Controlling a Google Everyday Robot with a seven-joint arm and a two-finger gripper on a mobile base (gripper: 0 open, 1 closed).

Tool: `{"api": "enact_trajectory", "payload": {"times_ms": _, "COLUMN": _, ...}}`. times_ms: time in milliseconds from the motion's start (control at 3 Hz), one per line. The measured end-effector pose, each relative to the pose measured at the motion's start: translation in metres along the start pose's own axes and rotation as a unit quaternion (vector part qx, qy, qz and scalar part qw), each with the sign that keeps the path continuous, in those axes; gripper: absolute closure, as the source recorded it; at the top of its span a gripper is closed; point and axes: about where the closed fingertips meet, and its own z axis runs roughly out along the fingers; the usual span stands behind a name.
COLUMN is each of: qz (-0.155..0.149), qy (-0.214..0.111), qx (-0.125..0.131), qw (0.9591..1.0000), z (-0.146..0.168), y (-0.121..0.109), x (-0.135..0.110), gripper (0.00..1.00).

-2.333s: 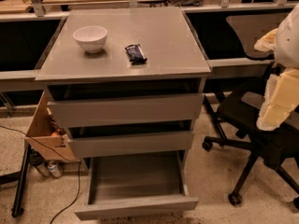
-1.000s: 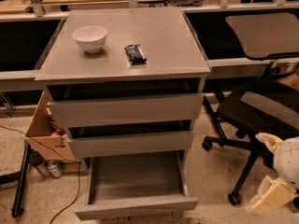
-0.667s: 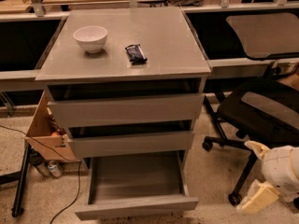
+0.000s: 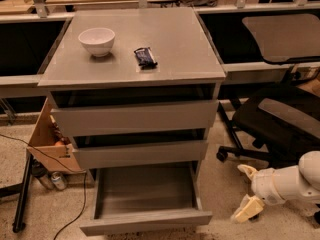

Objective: Close bottom drawer

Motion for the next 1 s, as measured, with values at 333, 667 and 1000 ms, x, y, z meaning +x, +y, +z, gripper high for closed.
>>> {"api": "enact_trajectory", "payload": {"times_ms": 333, "qz": 0.056, "qy": -0.003, "qx": -0.054, "qw": 0.997, "z": 0.076, "y": -0.003, "x": 0.069, "gripper": 0.0}}
{"api": "enact_trajectory", "payload": {"times_ms": 667, "qz": 0.087, "qy": -0.003, "qx": -0.08, "qw": 0.993, "z": 0.112, "y": 0.0, "x": 0.104, "gripper": 0.0}}
{"api": "enact_trajectory", "payload": {"times_ms": 1000, "qz": 0.121, "qy": 0.003, "qx": -0.118, "qw": 0.9855, "z": 0.146, "y": 0.015, "x": 0.144, "gripper": 0.0}}
